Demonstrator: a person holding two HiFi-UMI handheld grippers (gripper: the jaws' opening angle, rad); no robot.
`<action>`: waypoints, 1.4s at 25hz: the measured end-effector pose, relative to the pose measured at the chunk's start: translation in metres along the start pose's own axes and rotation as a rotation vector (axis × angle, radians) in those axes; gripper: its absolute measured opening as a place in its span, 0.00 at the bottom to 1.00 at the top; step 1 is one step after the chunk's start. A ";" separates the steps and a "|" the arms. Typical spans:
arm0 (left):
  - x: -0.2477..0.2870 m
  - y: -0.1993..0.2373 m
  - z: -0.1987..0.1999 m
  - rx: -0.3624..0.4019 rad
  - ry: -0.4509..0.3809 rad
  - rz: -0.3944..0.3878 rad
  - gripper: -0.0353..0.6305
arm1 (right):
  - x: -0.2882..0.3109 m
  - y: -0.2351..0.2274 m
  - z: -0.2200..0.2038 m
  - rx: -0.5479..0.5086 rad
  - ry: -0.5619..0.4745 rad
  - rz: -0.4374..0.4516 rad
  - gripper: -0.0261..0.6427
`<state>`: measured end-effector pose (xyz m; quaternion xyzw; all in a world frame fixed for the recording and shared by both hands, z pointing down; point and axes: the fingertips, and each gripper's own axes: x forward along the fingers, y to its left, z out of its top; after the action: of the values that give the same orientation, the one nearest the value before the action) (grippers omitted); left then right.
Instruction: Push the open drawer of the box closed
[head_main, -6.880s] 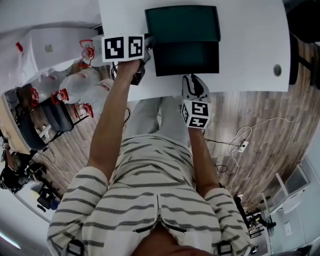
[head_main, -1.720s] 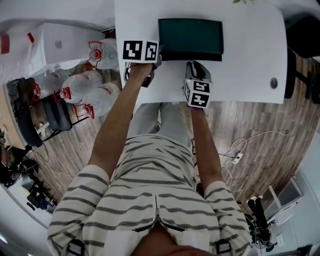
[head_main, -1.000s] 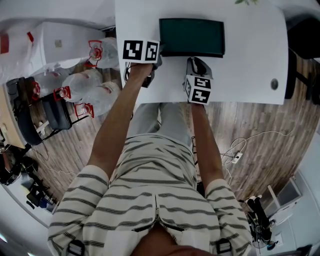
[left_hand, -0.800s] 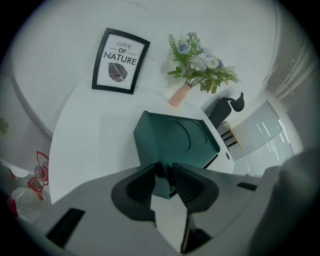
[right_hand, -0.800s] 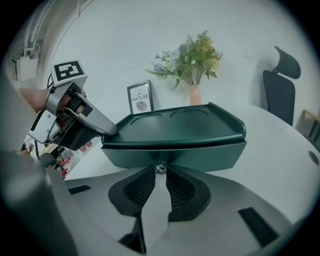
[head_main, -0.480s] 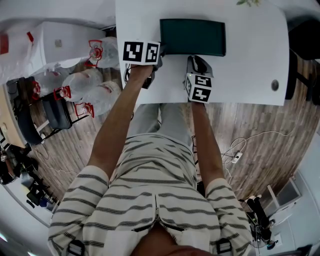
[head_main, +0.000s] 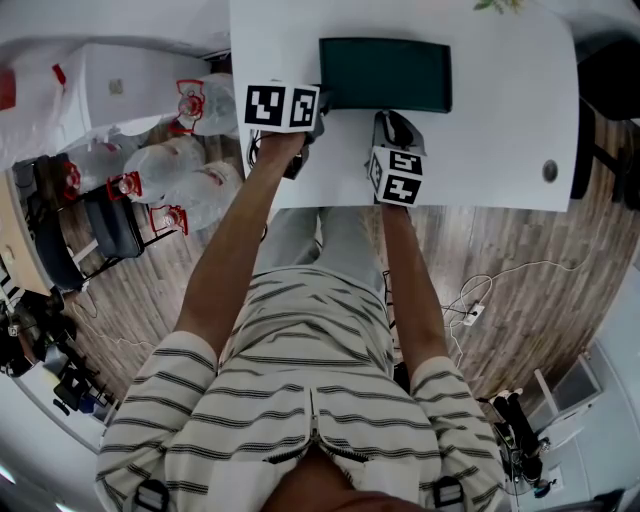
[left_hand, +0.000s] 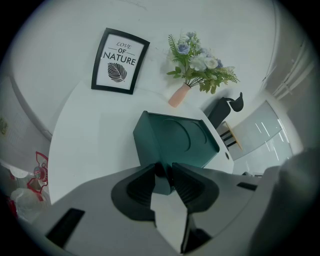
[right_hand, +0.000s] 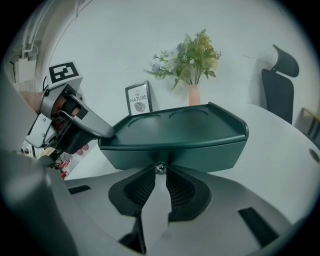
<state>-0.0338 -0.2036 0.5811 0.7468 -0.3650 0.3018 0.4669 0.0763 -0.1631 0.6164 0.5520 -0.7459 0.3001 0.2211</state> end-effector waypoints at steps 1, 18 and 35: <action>0.000 0.000 0.000 0.001 -0.001 0.000 0.22 | 0.000 0.000 0.000 0.000 -0.001 -0.001 0.16; -0.001 0.001 0.000 -0.025 -0.034 0.008 0.21 | 0.004 0.001 0.001 0.030 0.008 0.004 0.16; -0.025 -0.010 -0.006 -0.077 -0.174 -0.034 0.15 | -0.042 0.009 0.025 0.022 -0.068 0.047 0.19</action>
<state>-0.0396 -0.1885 0.5586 0.7579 -0.4027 0.2134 0.4668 0.0797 -0.1493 0.5688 0.5468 -0.7622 0.2946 0.1824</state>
